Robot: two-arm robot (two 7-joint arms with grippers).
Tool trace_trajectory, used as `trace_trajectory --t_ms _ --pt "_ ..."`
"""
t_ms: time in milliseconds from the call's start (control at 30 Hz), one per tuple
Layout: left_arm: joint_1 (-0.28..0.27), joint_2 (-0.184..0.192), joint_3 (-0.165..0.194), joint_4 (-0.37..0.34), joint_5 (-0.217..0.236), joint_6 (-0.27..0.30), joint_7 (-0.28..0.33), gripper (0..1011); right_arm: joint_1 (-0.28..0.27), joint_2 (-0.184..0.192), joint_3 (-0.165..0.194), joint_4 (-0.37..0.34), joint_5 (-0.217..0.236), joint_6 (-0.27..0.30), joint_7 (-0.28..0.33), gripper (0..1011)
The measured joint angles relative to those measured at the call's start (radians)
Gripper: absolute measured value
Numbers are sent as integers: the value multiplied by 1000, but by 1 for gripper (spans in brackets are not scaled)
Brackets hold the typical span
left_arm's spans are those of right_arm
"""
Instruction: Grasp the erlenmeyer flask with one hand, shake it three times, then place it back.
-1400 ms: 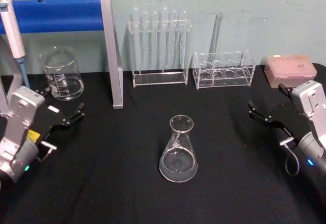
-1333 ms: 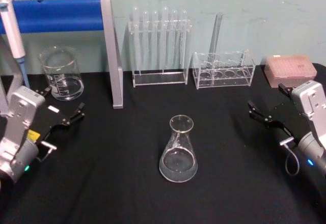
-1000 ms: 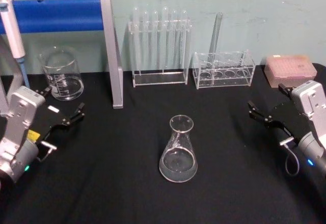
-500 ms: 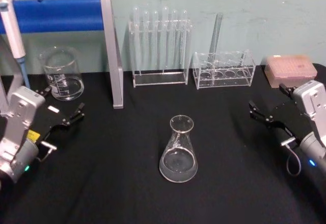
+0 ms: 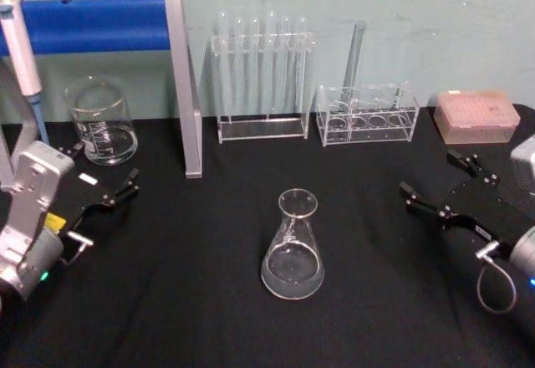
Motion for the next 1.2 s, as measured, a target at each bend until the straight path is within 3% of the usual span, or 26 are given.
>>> trace_trajectory --t_ms 233,467,667,900,1200 --pt "0 0 0 0 0 0 0 1001 -60 41 24 -74 63 -9 116 1000" --pt "0 0 0 0 0 0 0 1001 -67 48 16 -87 85 -19 211 1000" --pt "0 0 0 0 0 0 0 1001 -45 38 -9 -72 103 -20 313 1000" --pt "0 0 0 0 0 0 0 1001 8 -1 -40 -23 127 -7 425 1000" --pt "0 0 0 0 0 0 0 1001 82 -49 -74 43 149 20 509 1000"
